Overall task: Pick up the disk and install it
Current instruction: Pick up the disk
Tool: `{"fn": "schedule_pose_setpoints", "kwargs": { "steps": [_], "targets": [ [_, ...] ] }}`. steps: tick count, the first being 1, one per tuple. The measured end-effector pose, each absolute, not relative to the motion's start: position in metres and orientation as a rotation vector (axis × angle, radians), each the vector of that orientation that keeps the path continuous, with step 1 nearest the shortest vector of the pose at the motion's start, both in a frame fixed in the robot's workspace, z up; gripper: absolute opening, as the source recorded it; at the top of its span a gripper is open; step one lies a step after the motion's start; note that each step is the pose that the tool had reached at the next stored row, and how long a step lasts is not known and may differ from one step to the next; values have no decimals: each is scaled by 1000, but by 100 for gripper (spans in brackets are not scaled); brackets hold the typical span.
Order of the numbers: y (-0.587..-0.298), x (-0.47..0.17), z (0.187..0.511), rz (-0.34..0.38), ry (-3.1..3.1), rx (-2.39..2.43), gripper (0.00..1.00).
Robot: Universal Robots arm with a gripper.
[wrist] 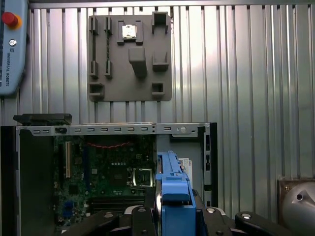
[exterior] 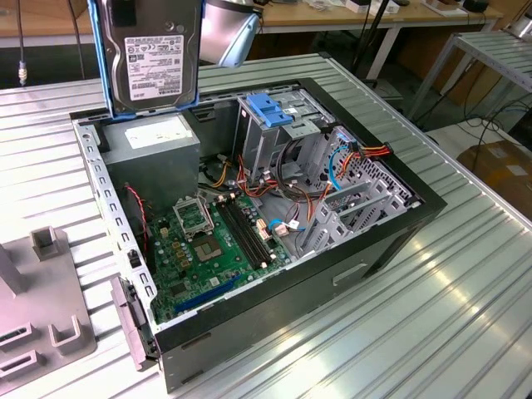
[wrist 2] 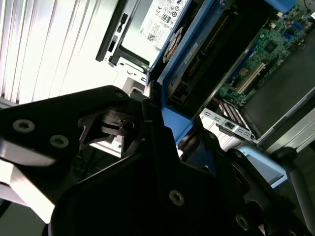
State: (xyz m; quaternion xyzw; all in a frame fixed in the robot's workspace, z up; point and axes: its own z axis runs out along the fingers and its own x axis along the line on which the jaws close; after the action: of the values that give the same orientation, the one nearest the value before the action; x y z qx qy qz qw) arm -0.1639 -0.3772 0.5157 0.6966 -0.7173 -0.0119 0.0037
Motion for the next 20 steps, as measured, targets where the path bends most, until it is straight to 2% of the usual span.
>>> {"fn": "schedule_pose_setpoints", "kwargs": {
  "steps": [20],
  "targets": [
    [-380, -132, 514, -37, -2249, 2183, 37]
  ]
}}
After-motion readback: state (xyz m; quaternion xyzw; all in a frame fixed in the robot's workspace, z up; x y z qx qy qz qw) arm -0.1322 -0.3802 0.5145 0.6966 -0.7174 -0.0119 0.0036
